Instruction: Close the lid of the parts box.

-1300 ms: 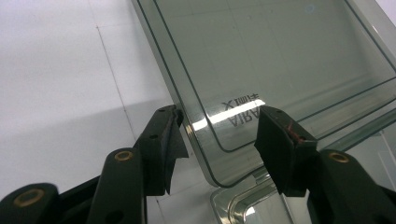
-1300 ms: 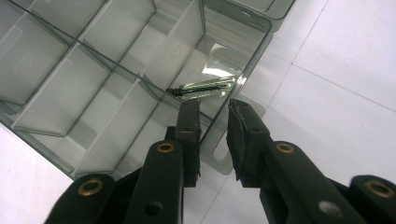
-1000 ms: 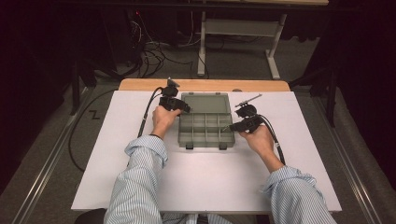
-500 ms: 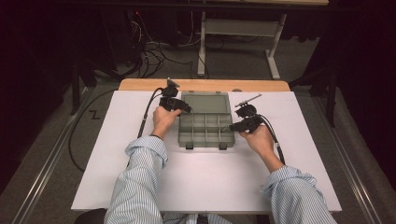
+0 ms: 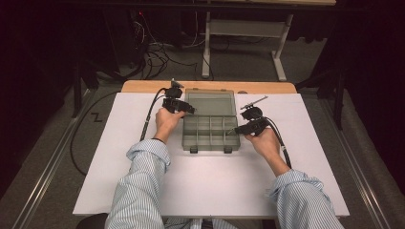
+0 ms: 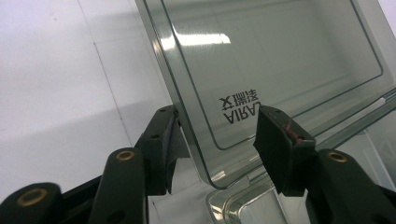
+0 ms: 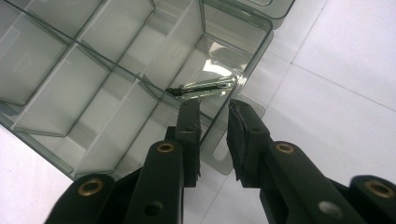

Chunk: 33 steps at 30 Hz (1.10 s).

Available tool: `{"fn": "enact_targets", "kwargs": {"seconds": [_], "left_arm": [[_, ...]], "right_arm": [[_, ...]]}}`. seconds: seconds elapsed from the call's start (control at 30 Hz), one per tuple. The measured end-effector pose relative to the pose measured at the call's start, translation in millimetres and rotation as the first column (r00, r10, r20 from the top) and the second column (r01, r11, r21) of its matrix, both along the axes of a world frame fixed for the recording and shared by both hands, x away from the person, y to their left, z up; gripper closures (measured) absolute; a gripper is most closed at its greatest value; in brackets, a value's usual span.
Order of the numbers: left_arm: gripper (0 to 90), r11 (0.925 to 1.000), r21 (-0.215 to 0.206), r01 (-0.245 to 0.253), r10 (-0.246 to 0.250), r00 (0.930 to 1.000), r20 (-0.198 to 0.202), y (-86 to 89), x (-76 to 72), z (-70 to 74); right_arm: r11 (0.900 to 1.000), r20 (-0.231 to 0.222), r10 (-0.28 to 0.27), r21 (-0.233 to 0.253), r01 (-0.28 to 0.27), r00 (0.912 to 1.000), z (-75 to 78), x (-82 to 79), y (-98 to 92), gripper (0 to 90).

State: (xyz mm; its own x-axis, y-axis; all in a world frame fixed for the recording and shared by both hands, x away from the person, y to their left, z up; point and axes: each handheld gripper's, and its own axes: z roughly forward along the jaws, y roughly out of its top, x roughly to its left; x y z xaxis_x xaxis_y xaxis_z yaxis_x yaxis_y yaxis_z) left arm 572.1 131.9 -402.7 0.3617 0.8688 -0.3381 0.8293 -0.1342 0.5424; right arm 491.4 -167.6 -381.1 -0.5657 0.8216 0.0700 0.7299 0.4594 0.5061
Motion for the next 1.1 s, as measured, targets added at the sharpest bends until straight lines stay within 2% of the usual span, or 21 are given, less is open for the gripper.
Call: {"fn": "enact_targets", "kwargs": {"seconds": [0.4, 0.7, 1.1], "left_arm": [[49.5, 0.9996, 0.026, 0.012, -0.013, 0.9985, 0.053, -1.8, -8.4, 13.6], [50.3, 0.9981, 0.048, 0.039, -0.043, 0.9954, 0.086, -1.3, -15.6, 23.7], [50.9, 0.9918, 0.109, 0.067, -0.080, 0.9903, 0.114, -5.2, -23.4, 30.4]], "right_arm": [[1.000, -0.001, -0.002, -0.002, 0.002, 1.0000, 0.2, 0.2, 0.3, 77.0], [1.000, 0.003, -0.001, -0.006, 0.001, 1.0000, 0.2, -0.1, 0.8, 77.0], [1.000, 0.003, -0.004, -0.010, 0.004, 1.0000, 0.4, -0.6, 1.6, 77.0]]}}
